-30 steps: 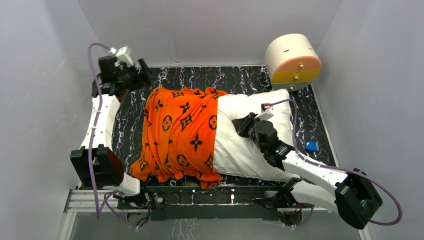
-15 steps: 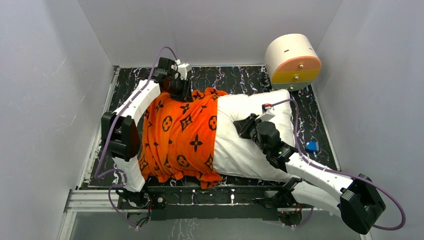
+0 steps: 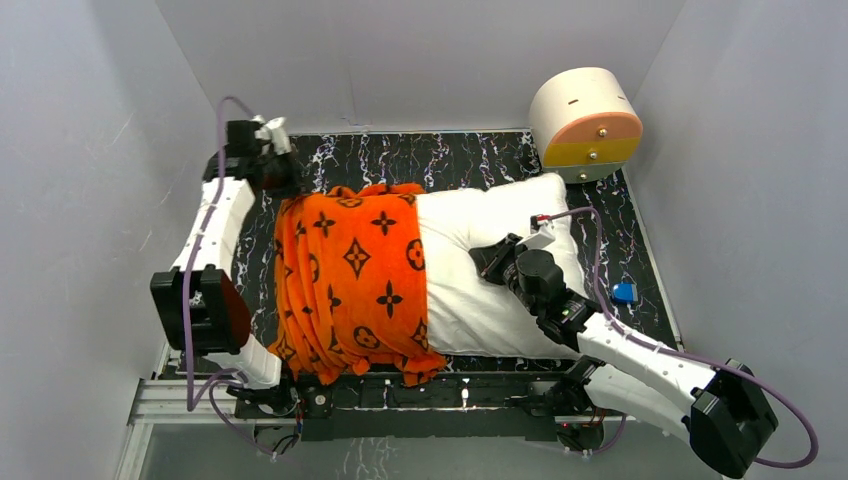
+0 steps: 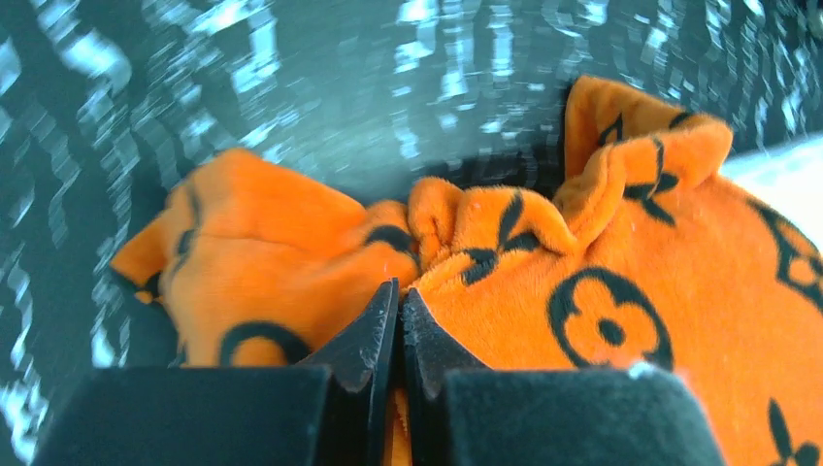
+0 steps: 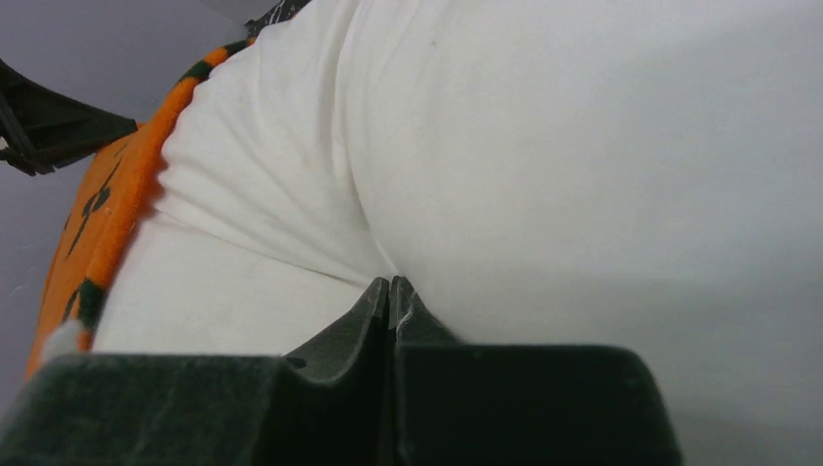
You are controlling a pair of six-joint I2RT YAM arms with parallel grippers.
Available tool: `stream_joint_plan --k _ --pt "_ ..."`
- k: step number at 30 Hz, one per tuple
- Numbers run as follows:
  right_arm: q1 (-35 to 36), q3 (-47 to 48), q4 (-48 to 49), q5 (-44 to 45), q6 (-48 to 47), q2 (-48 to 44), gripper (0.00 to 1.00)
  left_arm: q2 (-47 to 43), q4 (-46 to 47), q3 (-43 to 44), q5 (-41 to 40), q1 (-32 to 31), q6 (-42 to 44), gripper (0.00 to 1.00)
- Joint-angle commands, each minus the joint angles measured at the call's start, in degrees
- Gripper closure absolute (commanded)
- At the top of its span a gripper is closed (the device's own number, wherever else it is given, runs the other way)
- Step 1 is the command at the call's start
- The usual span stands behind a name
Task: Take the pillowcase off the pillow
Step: Remove the pillow from the pillowcase.
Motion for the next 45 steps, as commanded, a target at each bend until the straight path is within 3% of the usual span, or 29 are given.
stream_joint_plan --k 1,4,6,9,13,14,16,21,25,28,30,32,37,40,43,45 --pt "0.25 -4.84 -21.49 1.77 -1.12 2.26 0.89 -7.68 1.49 -4.25 -8.22 12.12 -1.41 1.0" --pt "0.26 -4.5 -20.69 1.38 -1.37 3.15 0.89 -8.27 1.73 -4.69 -8.05 12.34 -3.0 1.0" --pt "0.23 -3.88 -20.7 1.01 -1.7 4.03 0.89 -8.56 3.18 -4.9 -3.02 12.33 -3.35 1.0" --pt "0.31 -3.04 -20.83 0.63 -2.23 4.98 0.88 -8.26 4.9 -4.2 6.39 12.3 -3.73 0.92" --pt "0.24 -0.37 -20.6 -4.33 -5.49 3.47 0.82 -7.13 5.45 -3.35 15.9 11.82 -3.58 0.93" --pt "0.23 1.78 -21.68 -6.6 -6.72 1.94 0.8 -6.93 5.19 -3.28 16.4 11.29 -3.21 0.88" --pt "0.21 6.41 -20.25 -11.16 -9.95 -1.73 0.73 -7.14 4.44 -3.33 15.71 10.13 -2.18 0.58" --pt "0.21 18.65 -22.16 -10.98 -18.57 -3.16 0.48 -11.64 5.47 -6.4 8.0 7.93 -3.08 0.32" --pt "0.29 30.69 -33.26 -4.21 -26.5 4.54 0.35 -16.69 7.14 -9.48 6.63 7.91 -5.2 0.22" --pt "0.24 39.38 -43.41 17.2 -30.65 7.36 0.21 -24.22 9.34 -16.49 -1.28 7.95 -10.05 0.22" --pt "-0.05 41.11 -42.53 21.08 -36.54 6.5 0.11 -32.65 16.7 -26.33 -5.32 8.08 -13.63 0.13" --pt "-1.81 41.79 -41.73 17.1 -37.77 6.34 0.06 -37.4 18.23 -31.12 -9.31 7.98 -16.19 0.03" --pt "-10.71 40.9 -45.83 12.32 -30.84 11.48 0.01 -37.25 11.72 -30.3 -15.3 8.0 -19.14 0.02" --pt "-21.18 36.79 -44.08 2.86 -26.57 11.82 0.02 -42.14 10.25 -32.0 -23.23 7.8 -22.81 0.02" --pt "-32.31 31.74 -39.51 -10.31 -24.84 11.94 0.01 -40.99 8.76 -33.39 -24.93 7.56 -22.9 0.02" --pt "-35.83 28.98 -36.39 -21.46 -24.28 13.1 0.01 -41.34 8.97 -35.42 -24.57 7.56 -24.28 0.02"
